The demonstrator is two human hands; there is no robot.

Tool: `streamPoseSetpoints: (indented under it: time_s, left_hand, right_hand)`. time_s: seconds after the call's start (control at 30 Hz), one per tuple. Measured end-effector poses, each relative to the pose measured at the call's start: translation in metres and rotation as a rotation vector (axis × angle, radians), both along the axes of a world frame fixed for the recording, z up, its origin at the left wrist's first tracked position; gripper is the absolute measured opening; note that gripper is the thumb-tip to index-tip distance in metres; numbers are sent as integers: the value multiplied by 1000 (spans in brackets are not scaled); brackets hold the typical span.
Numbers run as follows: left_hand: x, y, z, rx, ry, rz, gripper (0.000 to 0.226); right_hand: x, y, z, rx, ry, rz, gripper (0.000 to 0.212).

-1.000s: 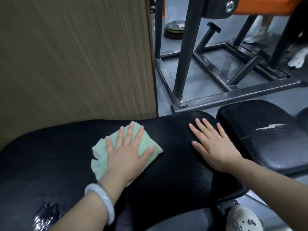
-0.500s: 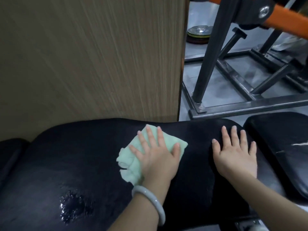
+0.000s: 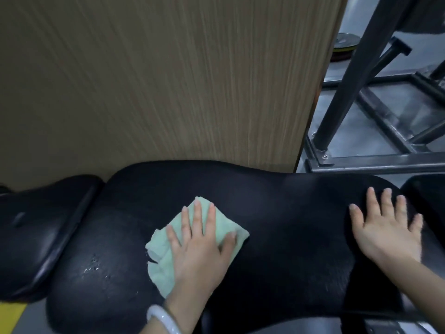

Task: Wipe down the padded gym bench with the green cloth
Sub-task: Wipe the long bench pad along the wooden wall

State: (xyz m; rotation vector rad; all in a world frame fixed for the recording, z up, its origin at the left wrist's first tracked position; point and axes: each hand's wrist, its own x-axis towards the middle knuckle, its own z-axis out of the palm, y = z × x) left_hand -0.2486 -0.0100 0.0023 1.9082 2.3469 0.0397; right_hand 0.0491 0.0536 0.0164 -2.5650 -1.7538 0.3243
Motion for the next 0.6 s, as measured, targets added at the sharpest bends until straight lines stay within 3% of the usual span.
streamPoseSetpoints:
  time_s: [0.2,0.37,0.6]
  left_hand:
    - [36,-33,1,62,-40,-175,69]
    - [-1,-12,1,28,-45,-352,64]
    - [-74,-1,8,46,-46,-199,70]
  right_hand:
    - [-85,-40,0,-59,-15,50,75]
    - [-114,-56,-8,9,-85,90,72]
    - [-112,-53,-11,57,-45,102,71]
